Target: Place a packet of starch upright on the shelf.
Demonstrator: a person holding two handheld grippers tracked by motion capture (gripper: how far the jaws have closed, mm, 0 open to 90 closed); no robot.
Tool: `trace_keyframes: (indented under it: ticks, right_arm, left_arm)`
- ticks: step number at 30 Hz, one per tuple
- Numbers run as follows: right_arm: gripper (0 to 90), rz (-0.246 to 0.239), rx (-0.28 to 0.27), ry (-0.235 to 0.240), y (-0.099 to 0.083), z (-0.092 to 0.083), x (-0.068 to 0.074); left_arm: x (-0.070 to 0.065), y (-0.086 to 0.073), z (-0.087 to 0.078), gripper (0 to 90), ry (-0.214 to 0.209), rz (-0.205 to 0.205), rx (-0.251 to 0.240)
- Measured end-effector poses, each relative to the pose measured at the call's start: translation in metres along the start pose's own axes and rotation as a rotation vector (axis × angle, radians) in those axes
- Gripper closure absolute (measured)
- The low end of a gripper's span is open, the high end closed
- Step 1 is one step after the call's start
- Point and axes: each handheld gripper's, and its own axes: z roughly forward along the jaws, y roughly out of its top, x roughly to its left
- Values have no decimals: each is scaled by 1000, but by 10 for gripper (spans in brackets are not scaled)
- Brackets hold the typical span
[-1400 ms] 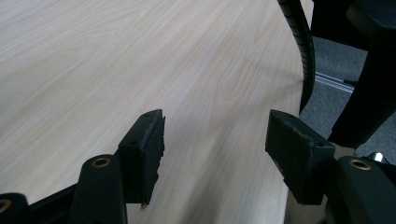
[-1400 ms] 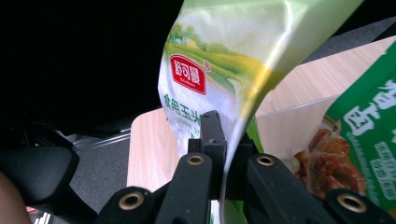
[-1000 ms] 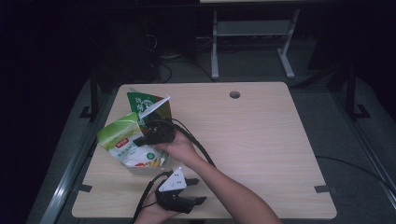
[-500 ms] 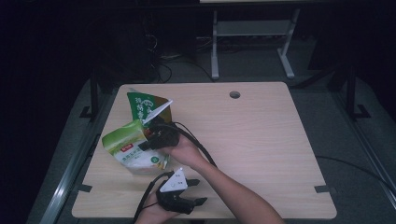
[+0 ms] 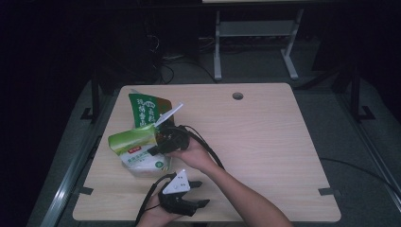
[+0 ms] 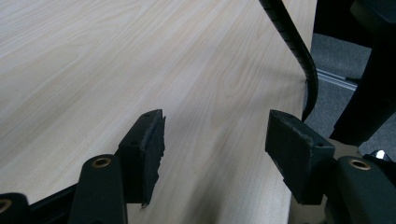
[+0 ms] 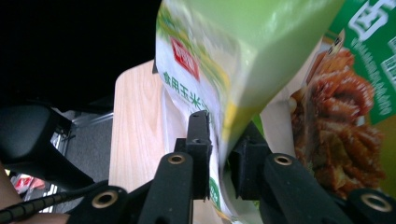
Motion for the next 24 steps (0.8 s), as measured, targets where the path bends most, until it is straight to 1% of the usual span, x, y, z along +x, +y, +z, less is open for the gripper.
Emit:
trace_keyframes:
  ticks: [1,3,4,5,7,8,9,11,13,14,15,17,19,20,21,22,24]
  right_arm:
    - [768,4,-11,1,1,-2,1]
    - [777,5,-18,-4,2,-6,2]
    - [811,-9,-18,-12,1,-7,0]
    - [830,1,-10,-11,1,-8,1]
    - [871,-15,-2,-15,-1,-7,-1]
    - [883,-22,2,-25,-2,-7,-1]
    - [887,-26,2,-27,-3,-7,-1]
    - [889,-27,6,-33,-5,-7,-3]
    - [889,-9,1,-25,-8,-8,-4]
    - [888,-9,2,-25,-9,-8,-4]
    - [887,-18,1,-27,-9,-9,-5]
    - [878,-23,2,-33,-9,-9,-4]
    - [818,-24,-3,-23,-9,-9,-4]
    - [797,-8,-15,3,-10,-10,-4]
    - [786,4,-22,15,-11,-11,-5]
    - [772,10,-20,11,-12,-13,-5]
    - [738,14,-40,16,-14,-16,-6]
  left_arm:
    - [0,0,0,373,0,0,-1]
    - [1,0,0,372,4,-2,-1]
    - [1,0,0,372,5,-2,-1]
    - [2,0,-1,371,8,0,-2]
    - [3,0,-1,371,13,6,-1]
    - [3,0,-1,370,15,-3,-5]
    - [3,0,-1,369,15,-12,-9]
    - [4,0,-1,368,20,-15,-9]
    - [5,0,-1,366,24,-18,-10]
    - [5,0,-1,366,26,-22,-10]
    - [6,0,-1,365,26,-24,-10]
    - [7,0,-2,363,32,-19,-9]
    - [8,1,-3,361,39,-13,-11]
    - [8,1,-3,361,38,-15,-14]
    - [9,1,-3,361,39,-16,-13]
    - [9,1,-3,361,39,-18,-14]
    - [9,1,-2,359,39,-14,-10]
